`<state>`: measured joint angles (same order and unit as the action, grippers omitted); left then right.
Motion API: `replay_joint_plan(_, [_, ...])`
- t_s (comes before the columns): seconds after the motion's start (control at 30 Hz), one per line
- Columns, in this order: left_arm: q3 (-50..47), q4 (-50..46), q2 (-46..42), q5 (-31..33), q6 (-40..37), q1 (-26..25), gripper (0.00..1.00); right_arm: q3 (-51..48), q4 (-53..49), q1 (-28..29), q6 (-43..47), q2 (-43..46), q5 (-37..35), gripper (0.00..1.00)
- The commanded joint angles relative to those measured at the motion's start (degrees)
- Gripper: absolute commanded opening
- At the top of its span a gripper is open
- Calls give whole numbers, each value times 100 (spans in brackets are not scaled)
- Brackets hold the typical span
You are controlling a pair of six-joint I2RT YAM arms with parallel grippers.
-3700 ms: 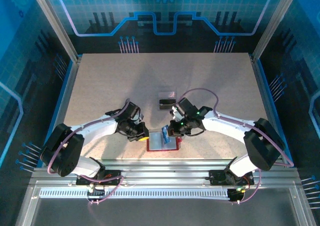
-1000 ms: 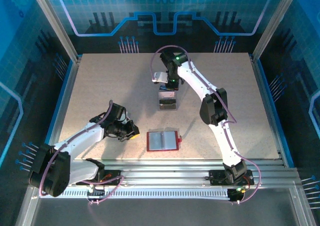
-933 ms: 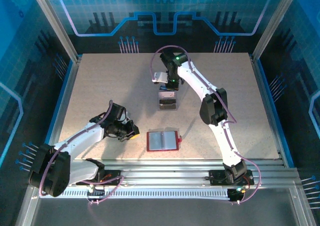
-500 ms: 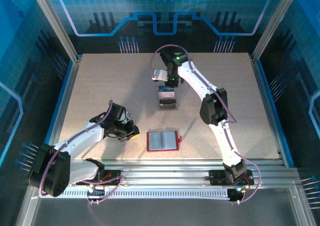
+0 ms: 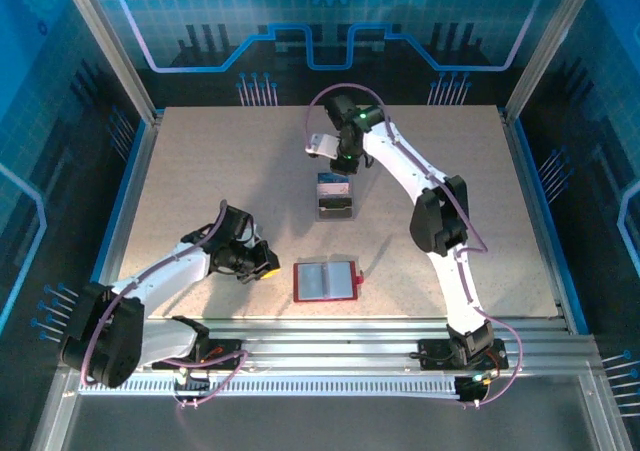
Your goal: Take the credit cards out of the card holder
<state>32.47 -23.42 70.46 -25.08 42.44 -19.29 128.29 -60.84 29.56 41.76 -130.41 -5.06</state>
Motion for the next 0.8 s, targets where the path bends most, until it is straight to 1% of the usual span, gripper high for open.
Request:
replay_joint_plan(0.0, [67, 208, 214, -344, -38, 48, 8, -392, 260, -8, -1063, 639, 409, 21])
replay_joint_plan(0.13, [97, 433, 557, -594, -94, 22, 6, -1184, 530, 79, -2044, 1271, 560, 19])
replay_joint_plan(0.27, [103, 629, 777, -716, -121, -38, 5, -2293, 1115, 239, -3081, 2070, 585, 17])
replay_joint_plan(0.4, [84, 859, 964, -805, -47, -164, 4, -3019, 1441, 467, -4112, 2615, 607, 16])
replay_joint_plan(0.53, [86, 1037, 1139, -786, 52, -370, 3, -3336, 1272, 791, -5101, 2847, 609, 16])
replay_joint_plan(0.63, [59, 1140, 1216, -739, 136, -533, 2, -3606, 1200, 1018, -5858, 3011, 771, 16])
replay_joint_plan(0.77, [-12, 1209, 1269, -703, 213, -650, 2, -4164, 1306, 1209, -6862, 3228, 1188, 14])
